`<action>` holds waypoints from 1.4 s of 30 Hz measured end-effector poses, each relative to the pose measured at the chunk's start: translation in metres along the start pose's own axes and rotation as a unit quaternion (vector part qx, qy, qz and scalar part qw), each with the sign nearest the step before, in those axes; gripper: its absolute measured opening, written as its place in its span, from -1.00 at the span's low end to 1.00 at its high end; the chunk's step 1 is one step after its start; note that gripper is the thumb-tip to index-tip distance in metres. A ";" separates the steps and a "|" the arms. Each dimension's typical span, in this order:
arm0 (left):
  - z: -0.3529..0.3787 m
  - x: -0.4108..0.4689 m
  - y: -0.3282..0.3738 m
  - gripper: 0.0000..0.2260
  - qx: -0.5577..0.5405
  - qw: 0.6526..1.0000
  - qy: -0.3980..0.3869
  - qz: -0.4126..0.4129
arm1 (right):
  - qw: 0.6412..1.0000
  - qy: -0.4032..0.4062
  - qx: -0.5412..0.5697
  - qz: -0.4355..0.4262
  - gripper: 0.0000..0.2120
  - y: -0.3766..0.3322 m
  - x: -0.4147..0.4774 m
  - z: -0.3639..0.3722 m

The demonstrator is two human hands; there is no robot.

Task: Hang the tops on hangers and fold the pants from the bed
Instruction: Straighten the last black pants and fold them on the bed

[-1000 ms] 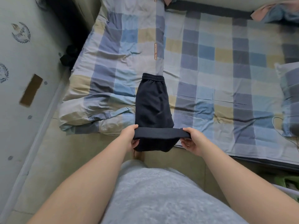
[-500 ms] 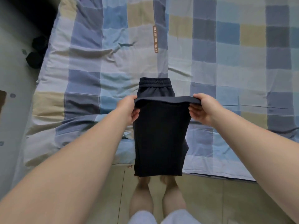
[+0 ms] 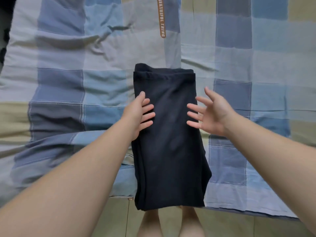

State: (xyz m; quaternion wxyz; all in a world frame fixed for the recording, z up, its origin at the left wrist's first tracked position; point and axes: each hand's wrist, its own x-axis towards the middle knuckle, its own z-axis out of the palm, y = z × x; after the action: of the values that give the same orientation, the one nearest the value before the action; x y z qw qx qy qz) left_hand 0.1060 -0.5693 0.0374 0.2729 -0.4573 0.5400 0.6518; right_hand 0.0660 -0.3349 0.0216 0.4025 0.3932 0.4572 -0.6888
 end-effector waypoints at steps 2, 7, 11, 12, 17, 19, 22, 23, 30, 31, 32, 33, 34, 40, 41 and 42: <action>-0.003 -0.012 -0.026 -0.57 -0.006 1.000 0.004 -0.013 | 1.000 -0.001 0.011 0.020 -0.40 0.023 -0.007 -0.011; -0.010 -0.052 -0.090 -0.72 0.043 0.997 0.040 -0.047 | 0.997 0.029 0.029 0.058 -0.47 0.081 -0.035 -0.036; -0.019 -0.075 -0.154 -0.81 0.109 0.989 0.092 -0.047 | 0.993 0.071 0.025 0.087 -0.50 0.134 -0.053 -0.058; -0.021 -0.080 -0.170 -0.84 0.125 0.986 0.103 -0.037 | 0.992 0.083 0.019 0.092 -0.50 0.146 -0.056 -0.063; -0.032 -0.095 -0.229 -0.78 0.242 0.955 0.171 0.029 | 0.979 0.149 -0.074 0.120 -0.54 0.201 -0.068 -0.082; -0.035 -0.096 -0.245 -0.61 0.317 0.923 0.209 0.060 | 0.966 0.178 -0.149 0.117 -0.51 0.217 -0.067 -0.088; -0.038 -0.090 -0.256 -0.33 0.332 0.908 0.248 0.068 | 0.953 0.198 -0.217 0.081 -0.39 0.235 -0.059 -0.097; -0.039 -0.085 -0.258 -0.26 0.308 0.919 0.236 0.066 | 0.954 0.192 -0.218 0.073 -0.40 0.239 -0.057 -0.099; -0.044 -0.062 -0.255 -0.33 0.265 0.934 0.233 0.047 | 0.950 0.111 -0.275 0.100 -0.59 0.249 -0.051 -0.107; -0.047 -0.062 -0.256 -0.36 0.272 0.934 0.226 0.040 | 0.945 0.106 -0.289 0.110 -0.62 0.250 -0.051 -0.109; -0.049 -0.063 -0.257 -0.39 0.276 0.937 0.213 0.029 | 0.940 0.101 -0.300 0.124 -0.70 0.249 -0.052 -0.108; -0.051 -0.066 -0.258 -0.44 0.276 0.941 0.194 0.014 | 0.936 0.098 -0.308 0.137 -0.80 0.250 -0.054 -0.107; -0.052 -0.069 -0.259 -0.50 0.278 0.945 0.171 -0.003 | 0.933 0.101 -0.315 0.143 -0.89 0.250 -0.058 -0.105; -0.048 -0.097 -0.250 -0.87 0.308 0.945 0.106 -0.033 | 0.932 0.098 -0.326 0.121 -0.93 0.253 -0.089 -0.110; -0.048 -0.103 -0.248 -0.91 0.305 0.946 0.106 -0.036 | 0.937 0.097 -0.315 0.120 -0.90 0.253 -0.098 -0.112; -0.048 -0.109 -0.247 -0.94 0.303 0.946 0.106 -0.040 | 0.941 0.102 -0.300 0.118 -0.87 0.252 -0.106 -0.113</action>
State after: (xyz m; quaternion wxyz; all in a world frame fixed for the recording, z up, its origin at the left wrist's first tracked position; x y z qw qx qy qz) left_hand 0.3778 -0.5341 0.0217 0.3662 -0.4405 0.7191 0.3934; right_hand 0.3551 -0.2725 0.0079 0.5317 0.3734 0.6311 -0.4238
